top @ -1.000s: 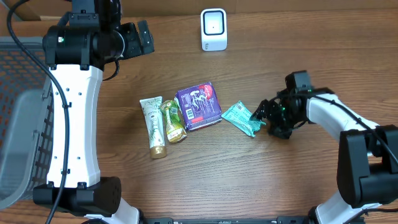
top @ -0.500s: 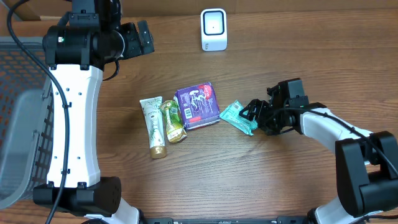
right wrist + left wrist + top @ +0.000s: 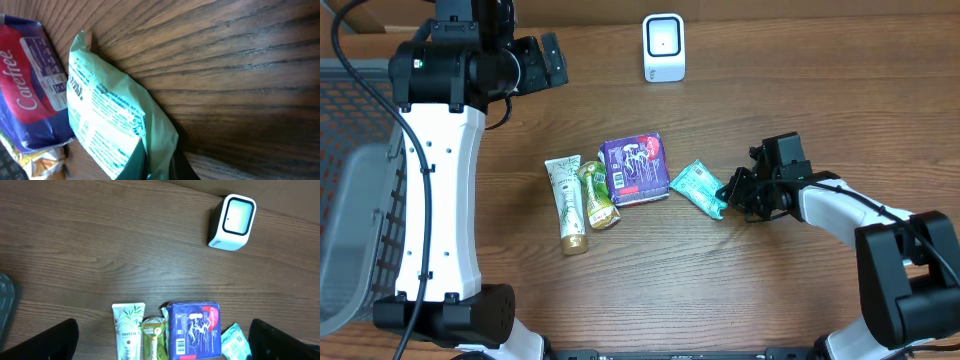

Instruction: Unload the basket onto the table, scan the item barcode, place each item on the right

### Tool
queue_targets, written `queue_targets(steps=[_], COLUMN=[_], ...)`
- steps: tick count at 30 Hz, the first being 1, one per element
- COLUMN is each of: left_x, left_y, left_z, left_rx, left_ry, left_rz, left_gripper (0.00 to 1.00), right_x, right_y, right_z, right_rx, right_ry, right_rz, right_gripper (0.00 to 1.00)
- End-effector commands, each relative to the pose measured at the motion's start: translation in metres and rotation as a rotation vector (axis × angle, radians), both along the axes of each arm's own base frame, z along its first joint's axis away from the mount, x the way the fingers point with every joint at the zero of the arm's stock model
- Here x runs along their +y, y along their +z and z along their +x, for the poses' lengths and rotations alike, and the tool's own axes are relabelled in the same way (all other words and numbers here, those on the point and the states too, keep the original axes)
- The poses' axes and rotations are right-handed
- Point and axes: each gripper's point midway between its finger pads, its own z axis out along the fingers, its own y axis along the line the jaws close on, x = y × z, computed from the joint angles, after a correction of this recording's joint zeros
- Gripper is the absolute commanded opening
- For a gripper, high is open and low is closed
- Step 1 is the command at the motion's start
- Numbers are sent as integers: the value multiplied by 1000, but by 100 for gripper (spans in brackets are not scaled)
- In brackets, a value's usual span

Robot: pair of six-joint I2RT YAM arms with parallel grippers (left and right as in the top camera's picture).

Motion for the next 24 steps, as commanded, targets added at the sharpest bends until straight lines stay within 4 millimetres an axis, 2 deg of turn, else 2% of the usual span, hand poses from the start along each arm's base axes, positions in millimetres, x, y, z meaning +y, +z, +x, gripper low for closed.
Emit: queue_targets(steps=[1, 4, 7, 13, 17, 24], left_x=[-5, -5, -5, -5, -5, -5], left_y=[4, 4, 4, 4, 4, 4], left_z=[0, 0, 0, 0, 0, 0], left_rx=[-12, -12, -12, -12, -12, -12], left_ry=[-31, -31, -30, -30, -31, -30], left_rz=[4, 4, 4, 4, 4, 4], left_gripper=[100, 100, 100, 100, 100, 100], right_x=[-13, -12, -16, -11, -11, -3], right_y=[5, 49, 89, 163, 199, 252], right_z=[4, 17, 27, 27, 31, 32], right_rx=[-41, -128, -196, -348, -419, -566], right_ry=[76, 146, 199, 395, 426, 443], right_rz=[25, 120, 121, 51, -13, -27], right_gripper=[4, 4, 4, 4, 4, 4])
